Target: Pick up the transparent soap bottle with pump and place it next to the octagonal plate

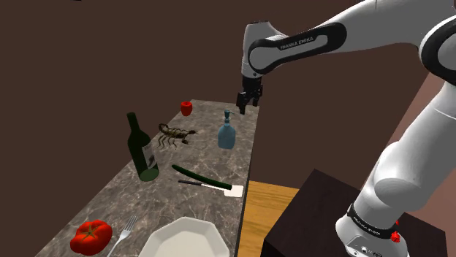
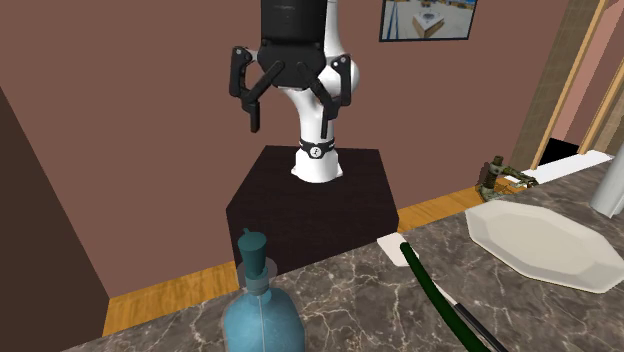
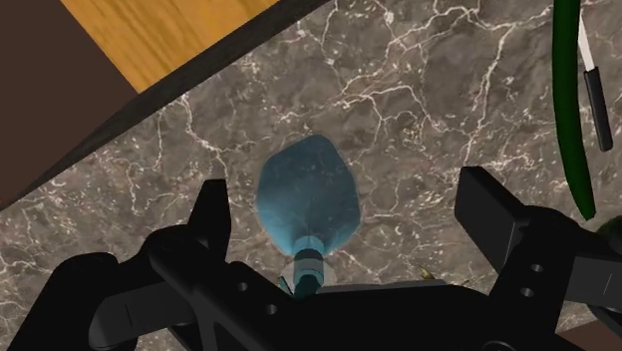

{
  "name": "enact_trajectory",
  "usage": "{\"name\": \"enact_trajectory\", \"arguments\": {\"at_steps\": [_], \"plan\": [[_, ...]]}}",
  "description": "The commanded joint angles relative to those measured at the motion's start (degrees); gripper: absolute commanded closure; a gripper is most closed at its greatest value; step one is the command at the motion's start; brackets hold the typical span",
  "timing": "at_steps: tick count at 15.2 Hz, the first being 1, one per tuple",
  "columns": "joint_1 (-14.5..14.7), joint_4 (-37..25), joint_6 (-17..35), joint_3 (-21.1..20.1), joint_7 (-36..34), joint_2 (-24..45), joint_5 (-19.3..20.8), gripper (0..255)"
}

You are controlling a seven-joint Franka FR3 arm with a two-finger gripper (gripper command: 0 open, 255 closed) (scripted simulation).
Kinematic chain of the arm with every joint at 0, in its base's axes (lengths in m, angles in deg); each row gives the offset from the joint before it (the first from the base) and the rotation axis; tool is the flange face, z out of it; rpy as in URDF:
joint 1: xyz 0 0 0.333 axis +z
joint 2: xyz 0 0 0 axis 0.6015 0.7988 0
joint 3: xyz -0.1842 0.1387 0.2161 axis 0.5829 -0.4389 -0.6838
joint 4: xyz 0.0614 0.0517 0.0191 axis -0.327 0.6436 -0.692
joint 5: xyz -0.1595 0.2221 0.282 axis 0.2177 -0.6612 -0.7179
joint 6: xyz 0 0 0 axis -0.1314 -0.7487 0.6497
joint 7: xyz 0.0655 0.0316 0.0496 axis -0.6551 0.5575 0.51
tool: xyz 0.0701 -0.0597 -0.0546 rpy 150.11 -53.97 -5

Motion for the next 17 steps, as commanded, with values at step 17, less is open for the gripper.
{"name": "enact_trajectory", "arguments": {"at_steps": [17], "plan": [[-0.5, -24.6, 3.1, 0.8, -0.1, 27.7, 1.6, 0]]}}
